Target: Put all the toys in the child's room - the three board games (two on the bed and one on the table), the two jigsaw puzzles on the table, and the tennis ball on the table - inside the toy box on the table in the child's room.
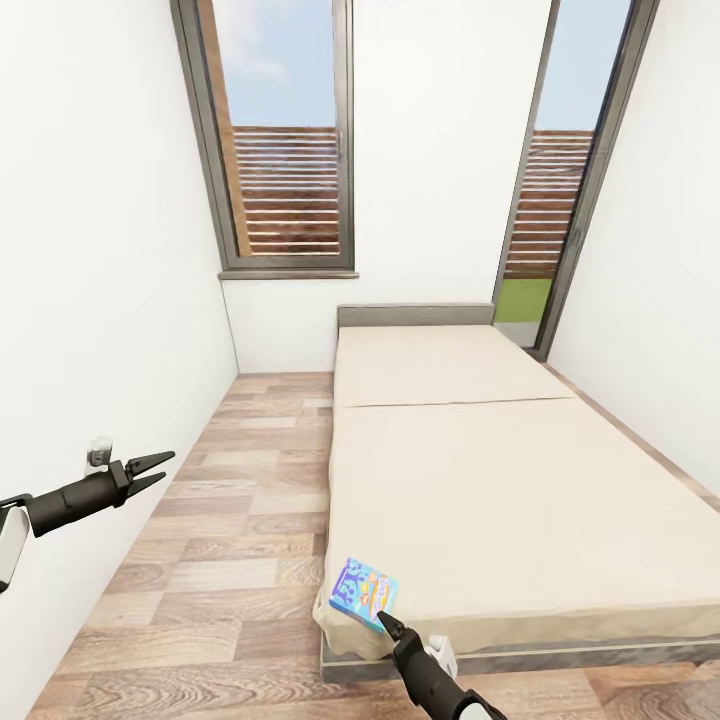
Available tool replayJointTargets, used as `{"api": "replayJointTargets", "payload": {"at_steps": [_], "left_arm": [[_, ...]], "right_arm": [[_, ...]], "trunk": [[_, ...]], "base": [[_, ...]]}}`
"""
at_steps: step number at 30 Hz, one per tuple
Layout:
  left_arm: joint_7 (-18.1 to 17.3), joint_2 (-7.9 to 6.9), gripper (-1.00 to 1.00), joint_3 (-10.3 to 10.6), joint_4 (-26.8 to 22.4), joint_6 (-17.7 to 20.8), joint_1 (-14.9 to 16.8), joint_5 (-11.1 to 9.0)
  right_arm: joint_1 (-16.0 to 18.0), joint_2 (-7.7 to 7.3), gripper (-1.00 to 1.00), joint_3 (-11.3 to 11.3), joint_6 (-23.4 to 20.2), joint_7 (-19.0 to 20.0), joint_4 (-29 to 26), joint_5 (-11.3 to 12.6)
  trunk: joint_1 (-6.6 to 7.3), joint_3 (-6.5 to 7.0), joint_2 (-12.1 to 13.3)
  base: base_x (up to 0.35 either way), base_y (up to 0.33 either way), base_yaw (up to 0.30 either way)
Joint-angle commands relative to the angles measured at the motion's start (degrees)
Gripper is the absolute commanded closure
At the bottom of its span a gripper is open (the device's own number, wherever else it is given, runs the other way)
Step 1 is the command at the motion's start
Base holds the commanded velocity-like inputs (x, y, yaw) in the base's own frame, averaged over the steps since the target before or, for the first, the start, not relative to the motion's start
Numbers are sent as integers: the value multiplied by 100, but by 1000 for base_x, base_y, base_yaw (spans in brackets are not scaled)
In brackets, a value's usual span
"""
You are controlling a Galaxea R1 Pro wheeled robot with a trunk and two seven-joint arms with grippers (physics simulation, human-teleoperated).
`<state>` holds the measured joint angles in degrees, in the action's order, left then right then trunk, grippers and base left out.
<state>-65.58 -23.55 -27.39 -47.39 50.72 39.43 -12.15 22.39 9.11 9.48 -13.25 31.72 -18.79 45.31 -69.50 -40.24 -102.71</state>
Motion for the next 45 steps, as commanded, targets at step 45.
{"api": "replayJointTargets", "payload": {"at_steps": [45], "left_arm": [[-21, 8, -100, 0, 2, 40, 4, -16]], "right_arm": [[2, -1, -100, 25, -55, 9, -2, 48]], "trunk": [[-307, -257, -564]], "base": [[0, 0, 0]]}}
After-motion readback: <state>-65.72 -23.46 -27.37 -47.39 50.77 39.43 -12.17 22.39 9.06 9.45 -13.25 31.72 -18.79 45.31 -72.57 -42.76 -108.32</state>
